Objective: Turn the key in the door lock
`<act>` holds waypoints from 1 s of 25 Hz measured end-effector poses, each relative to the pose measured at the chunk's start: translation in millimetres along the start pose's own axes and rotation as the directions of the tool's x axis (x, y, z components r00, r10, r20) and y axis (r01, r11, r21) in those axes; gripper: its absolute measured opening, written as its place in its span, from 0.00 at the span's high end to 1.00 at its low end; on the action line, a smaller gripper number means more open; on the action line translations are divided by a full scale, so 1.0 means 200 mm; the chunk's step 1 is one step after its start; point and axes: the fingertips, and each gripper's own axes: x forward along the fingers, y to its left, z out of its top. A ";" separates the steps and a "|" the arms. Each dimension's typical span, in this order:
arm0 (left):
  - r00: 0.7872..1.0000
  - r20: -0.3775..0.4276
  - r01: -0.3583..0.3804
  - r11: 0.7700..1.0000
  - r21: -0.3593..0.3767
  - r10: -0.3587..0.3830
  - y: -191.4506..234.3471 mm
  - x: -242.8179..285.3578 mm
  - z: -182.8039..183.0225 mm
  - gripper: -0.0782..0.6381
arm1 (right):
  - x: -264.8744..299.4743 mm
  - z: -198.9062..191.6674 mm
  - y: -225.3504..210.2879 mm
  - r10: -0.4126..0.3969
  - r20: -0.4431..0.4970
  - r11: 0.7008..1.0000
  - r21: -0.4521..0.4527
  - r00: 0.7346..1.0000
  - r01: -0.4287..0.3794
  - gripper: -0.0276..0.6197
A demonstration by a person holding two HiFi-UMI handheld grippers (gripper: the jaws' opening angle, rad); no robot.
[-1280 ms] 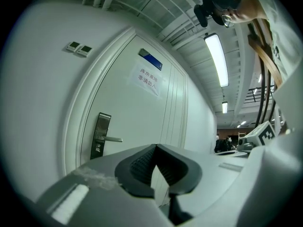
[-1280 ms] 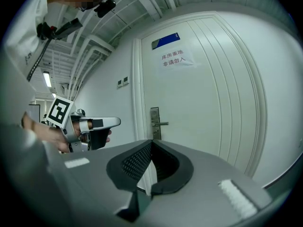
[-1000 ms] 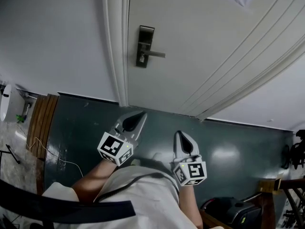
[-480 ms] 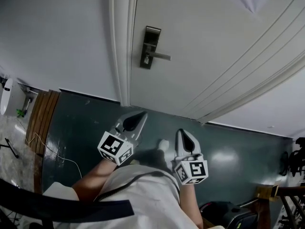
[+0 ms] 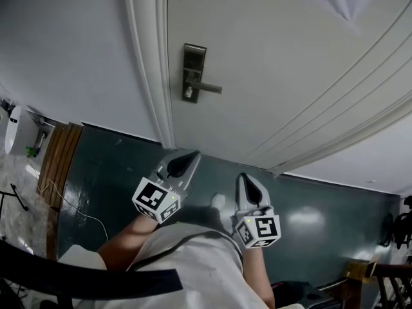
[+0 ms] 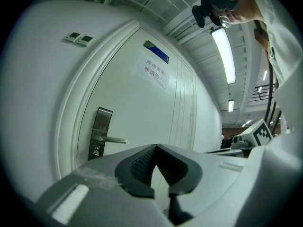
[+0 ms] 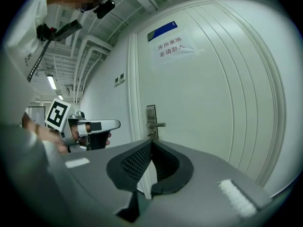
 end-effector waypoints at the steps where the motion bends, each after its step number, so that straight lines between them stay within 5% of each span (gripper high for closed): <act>1: 1.000 -0.002 -0.008 1.000 0.003 0.008 0.01 0.04 0.00 0.89 | 0.03 0.00 -0.03 0.012 -0.005 1.000 -0.004 1.000 -0.012 0.95; 16: 0.985 -0.061 -0.156 0.986 0.050 0.159 0.16 0.62 0.00 0.89 | 0.43 0.12 -0.47 0.221 -0.044 0.975 -0.018 0.974 -0.222 0.95; 22: 0.952 -0.080 -0.264 0.925 0.274 0.296 0.27 0.73 -0.06 0.89 | 0.58 0.16 -0.54 0.328 -0.060 0.944 -0.024 0.943 -0.330 0.95; 25: 0.935 -0.090 -0.301 0.900 0.314 0.344 0.31 0.78 -0.08 0.88 | 0.64 0.17 -0.57 0.368 -0.068 0.928 -0.029 0.927 -0.371 0.94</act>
